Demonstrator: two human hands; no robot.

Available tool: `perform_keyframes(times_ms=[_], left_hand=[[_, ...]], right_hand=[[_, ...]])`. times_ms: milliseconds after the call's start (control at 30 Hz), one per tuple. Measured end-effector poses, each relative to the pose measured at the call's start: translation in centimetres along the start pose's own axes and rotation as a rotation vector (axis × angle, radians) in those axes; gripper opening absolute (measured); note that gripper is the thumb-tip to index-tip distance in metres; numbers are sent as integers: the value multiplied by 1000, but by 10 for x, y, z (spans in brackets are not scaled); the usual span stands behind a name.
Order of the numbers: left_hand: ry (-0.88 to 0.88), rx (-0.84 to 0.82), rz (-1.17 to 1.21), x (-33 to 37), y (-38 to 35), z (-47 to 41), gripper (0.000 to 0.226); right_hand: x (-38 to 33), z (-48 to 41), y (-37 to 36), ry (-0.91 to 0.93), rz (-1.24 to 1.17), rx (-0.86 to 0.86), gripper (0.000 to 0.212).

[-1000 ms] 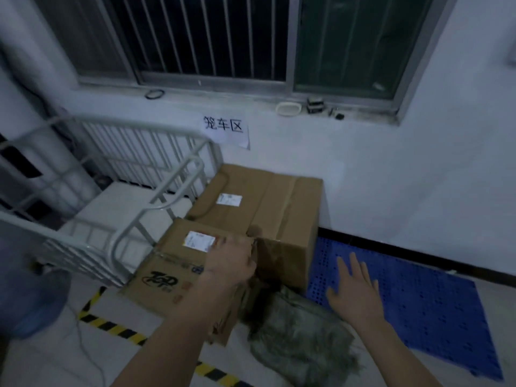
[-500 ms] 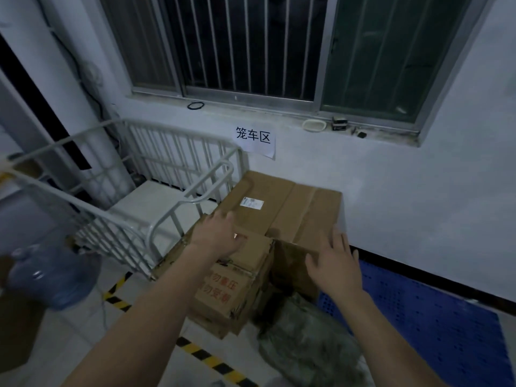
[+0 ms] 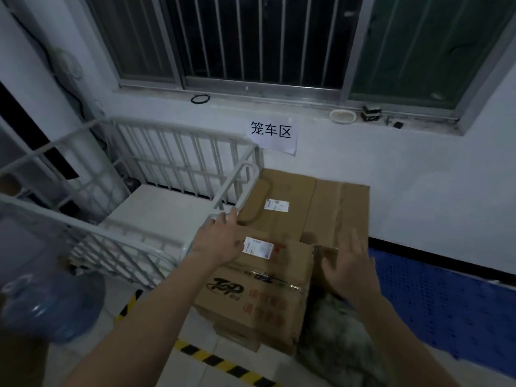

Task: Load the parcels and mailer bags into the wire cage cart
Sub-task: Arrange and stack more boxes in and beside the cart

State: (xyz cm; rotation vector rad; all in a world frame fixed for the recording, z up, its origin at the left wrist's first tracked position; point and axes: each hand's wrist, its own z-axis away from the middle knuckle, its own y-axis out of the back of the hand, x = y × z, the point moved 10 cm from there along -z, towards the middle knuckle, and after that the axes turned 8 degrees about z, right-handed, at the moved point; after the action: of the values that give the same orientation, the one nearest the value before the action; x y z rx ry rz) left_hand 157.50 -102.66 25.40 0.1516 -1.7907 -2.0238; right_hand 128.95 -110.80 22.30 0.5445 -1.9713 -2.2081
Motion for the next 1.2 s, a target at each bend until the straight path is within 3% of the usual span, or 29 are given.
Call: perform_keyframes(times_ms=[267,400,667,867,1200], left_hand=[[-11,-36,1,-43,-1,-26,86],[-23,-71,21,-43,-11,-37,85],[-29,-121,55,-30,-30,-65,79],[-26,-138,73,-16,-40,-77,72],[-21,-205,67,-33,-79,-87,78]], right_hand=[[-31,-19,3,-65,-43,24,50],[-31,-23,-2,-74,-35,28,65],[-22,-42,-36,-95,-58,-112,69],[-24,-53,-38,-42,-50,-85,71],[-32,-50,-77,-69,-24,-131,70]])
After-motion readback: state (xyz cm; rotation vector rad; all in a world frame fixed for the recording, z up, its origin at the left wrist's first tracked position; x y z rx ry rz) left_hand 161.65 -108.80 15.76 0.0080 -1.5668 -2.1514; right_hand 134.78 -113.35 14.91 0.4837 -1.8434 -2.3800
